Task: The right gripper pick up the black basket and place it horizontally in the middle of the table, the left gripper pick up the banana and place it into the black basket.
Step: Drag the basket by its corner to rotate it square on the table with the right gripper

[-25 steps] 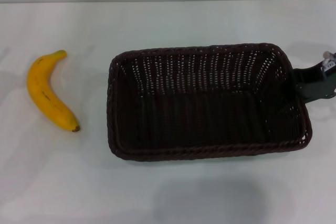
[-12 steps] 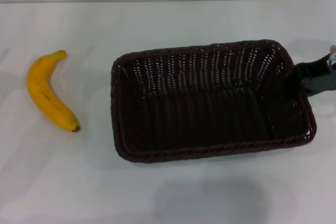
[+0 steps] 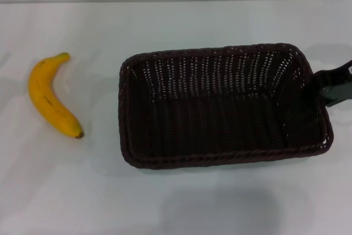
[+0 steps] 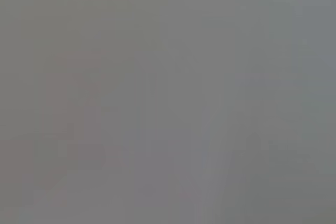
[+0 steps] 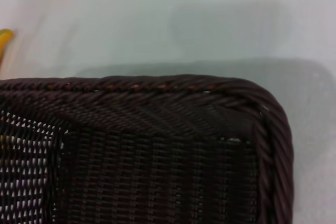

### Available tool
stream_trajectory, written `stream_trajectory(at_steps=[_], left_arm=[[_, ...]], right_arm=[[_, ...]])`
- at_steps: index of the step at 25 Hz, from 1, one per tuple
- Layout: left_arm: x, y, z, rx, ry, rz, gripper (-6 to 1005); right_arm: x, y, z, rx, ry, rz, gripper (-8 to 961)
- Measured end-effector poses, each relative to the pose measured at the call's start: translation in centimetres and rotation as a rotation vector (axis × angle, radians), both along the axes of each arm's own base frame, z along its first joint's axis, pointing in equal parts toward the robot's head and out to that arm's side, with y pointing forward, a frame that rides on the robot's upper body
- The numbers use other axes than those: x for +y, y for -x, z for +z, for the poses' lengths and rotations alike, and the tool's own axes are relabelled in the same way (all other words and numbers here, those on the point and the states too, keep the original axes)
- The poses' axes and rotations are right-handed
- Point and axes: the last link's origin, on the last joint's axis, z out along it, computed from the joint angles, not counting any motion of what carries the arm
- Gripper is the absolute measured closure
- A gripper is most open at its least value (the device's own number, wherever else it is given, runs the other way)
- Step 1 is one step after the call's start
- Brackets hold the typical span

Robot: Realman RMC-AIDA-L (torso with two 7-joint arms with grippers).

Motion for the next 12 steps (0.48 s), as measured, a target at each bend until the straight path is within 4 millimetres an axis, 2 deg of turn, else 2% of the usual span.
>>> stream_trajectory(at_steps=[4,12], left_arm=[[-0.4,0.1,0.1,-0.009,-0.019,0.001,302],[-1.1,0.7,0.2,-0.015,-0.033,0.022,347]], right_arm=[[0.2,0.0,0.8,-0.012,-0.013,0.007,615],[0.6,-0.1,2.8,-0.005,-0.04,0.012,614]])
